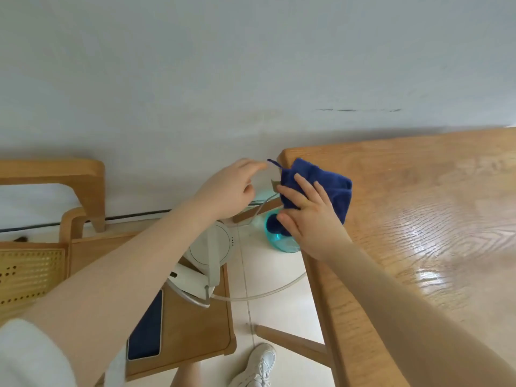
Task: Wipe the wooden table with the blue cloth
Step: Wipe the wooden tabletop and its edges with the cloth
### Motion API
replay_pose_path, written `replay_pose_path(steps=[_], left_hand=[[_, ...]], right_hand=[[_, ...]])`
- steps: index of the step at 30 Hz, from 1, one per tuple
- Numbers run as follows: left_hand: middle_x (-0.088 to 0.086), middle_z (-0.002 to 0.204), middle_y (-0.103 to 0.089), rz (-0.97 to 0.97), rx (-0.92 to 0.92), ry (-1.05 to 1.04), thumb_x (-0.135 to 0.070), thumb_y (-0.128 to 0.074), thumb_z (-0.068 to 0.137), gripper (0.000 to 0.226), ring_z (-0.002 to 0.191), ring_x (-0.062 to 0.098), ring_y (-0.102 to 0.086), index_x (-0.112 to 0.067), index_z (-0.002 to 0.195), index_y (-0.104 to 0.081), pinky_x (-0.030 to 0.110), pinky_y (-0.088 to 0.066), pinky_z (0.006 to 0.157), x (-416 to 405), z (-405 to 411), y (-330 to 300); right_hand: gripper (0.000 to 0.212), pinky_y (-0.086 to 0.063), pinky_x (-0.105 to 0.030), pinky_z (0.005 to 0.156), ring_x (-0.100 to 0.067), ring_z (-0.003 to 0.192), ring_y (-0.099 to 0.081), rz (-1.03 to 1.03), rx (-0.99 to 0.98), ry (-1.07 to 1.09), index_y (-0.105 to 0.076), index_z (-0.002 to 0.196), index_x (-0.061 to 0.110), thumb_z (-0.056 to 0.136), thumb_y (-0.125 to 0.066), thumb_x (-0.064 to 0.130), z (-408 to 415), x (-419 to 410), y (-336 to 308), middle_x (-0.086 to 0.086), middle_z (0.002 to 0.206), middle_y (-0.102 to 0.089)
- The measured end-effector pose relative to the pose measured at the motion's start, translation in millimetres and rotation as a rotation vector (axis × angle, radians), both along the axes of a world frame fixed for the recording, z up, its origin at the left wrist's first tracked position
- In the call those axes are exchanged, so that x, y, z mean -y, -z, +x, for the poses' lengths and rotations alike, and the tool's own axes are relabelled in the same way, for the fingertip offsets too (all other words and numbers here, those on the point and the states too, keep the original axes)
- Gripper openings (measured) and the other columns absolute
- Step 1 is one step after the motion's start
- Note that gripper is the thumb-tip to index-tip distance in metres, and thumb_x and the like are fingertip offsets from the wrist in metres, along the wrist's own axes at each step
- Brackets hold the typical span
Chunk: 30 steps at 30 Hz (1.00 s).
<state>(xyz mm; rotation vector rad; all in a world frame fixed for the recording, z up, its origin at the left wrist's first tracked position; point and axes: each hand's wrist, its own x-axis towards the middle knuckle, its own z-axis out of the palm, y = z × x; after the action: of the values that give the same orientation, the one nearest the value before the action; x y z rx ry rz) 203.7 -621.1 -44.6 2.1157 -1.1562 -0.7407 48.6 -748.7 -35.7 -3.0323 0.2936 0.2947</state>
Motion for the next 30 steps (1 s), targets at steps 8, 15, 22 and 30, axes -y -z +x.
replay_pose_path(steps=[8,15,22,30], left_hand=[[-0.001,0.158,-0.007,0.003,0.272,0.265,0.0,-0.036,0.092,0.062,0.145,0.017,-0.004,-0.02,0.148,-0.02,0.033,-0.011,0.118,55,-5,1],[-0.007,0.157,-0.01,-0.008,0.263,0.301,0.001,-0.033,0.091,0.063,0.144,0.009,-0.009,-0.02,0.148,-0.018,0.022,-0.016,0.111,48,7,-3],[-0.009,0.158,-0.003,0.046,0.3,0.246,0.007,-0.038,0.086,0.073,0.145,0.009,-0.002,-0.02,0.149,-0.013,0.037,-0.038,0.106,50,-8,-3],[-0.002,0.159,0.002,0.092,0.4,0.222,0.002,-0.038,0.088,0.07,0.145,0.015,0.001,-0.015,0.149,-0.008,0.036,-0.023,0.113,52,-20,0]], right_hand=[[0.087,-0.031,-0.05,0.106,-0.034,0.136,-0.035,-0.132,0.002,0.601,-0.026,0.144,0.002,0.071,-0.071,0.018,-17,-38,11,-0.019,0.15,-0.029],[0.079,-0.017,-0.04,0.115,-0.027,0.144,-0.014,-0.106,0.024,0.509,-0.013,0.149,0.008,0.084,-0.057,0.02,17,-25,15,-0.009,0.156,-0.016],[0.082,-0.029,-0.045,0.107,-0.029,0.138,-0.029,-0.082,-0.024,0.358,-0.027,0.144,0.012,0.074,-0.065,0.031,-102,-60,3,-0.007,0.152,-0.028],[0.044,-0.031,-0.048,0.105,-0.035,0.135,-0.034,-0.089,0.037,0.151,-0.066,0.113,0.018,0.087,-0.033,0.033,-51,-23,9,-0.011,0.149,-0.035]])
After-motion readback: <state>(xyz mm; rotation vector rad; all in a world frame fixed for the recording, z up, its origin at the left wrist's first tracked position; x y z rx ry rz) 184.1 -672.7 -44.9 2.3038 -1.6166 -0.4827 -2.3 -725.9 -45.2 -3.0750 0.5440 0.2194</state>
